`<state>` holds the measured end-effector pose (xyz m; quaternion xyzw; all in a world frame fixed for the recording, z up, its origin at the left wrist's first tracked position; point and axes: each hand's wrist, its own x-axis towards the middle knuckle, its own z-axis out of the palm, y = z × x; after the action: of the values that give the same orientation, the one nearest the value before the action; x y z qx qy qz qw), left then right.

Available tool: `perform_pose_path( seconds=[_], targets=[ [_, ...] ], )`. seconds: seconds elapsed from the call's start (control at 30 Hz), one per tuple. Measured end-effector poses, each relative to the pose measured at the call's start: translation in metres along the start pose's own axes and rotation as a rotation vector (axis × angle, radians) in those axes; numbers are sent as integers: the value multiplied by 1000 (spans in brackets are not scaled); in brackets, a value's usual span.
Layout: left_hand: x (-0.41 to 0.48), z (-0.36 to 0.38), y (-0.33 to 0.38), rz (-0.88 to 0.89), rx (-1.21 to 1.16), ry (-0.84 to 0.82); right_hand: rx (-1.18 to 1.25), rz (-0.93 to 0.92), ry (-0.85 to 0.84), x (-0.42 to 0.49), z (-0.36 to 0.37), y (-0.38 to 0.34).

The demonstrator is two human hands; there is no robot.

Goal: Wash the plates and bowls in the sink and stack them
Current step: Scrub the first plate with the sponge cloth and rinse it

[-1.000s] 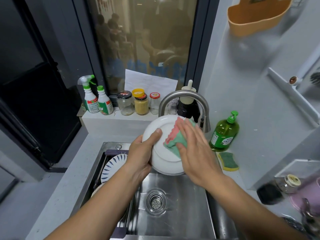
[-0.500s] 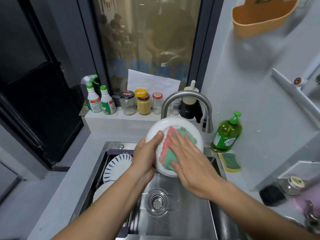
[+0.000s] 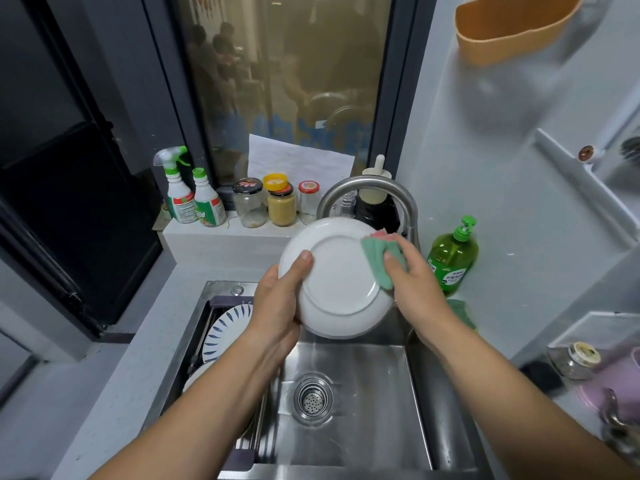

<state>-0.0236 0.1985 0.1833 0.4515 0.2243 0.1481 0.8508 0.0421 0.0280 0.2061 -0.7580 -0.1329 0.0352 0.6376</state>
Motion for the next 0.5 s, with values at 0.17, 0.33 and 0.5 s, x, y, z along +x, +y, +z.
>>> perform_pose_path(
  seconds=[0.17, 0.33, 0.5],
  targets=[
    [8, 8, 9, 60, -74, 42, 241, 168, 58, -35, 32, 20],
    [14, 10, 7, 40, -113, 7, 559, 266, 95, -31, 34, 0],
    [10, 12, -3, 38, -128, 35, 741, 243, 161, -1, 16, -26]
  ],
)
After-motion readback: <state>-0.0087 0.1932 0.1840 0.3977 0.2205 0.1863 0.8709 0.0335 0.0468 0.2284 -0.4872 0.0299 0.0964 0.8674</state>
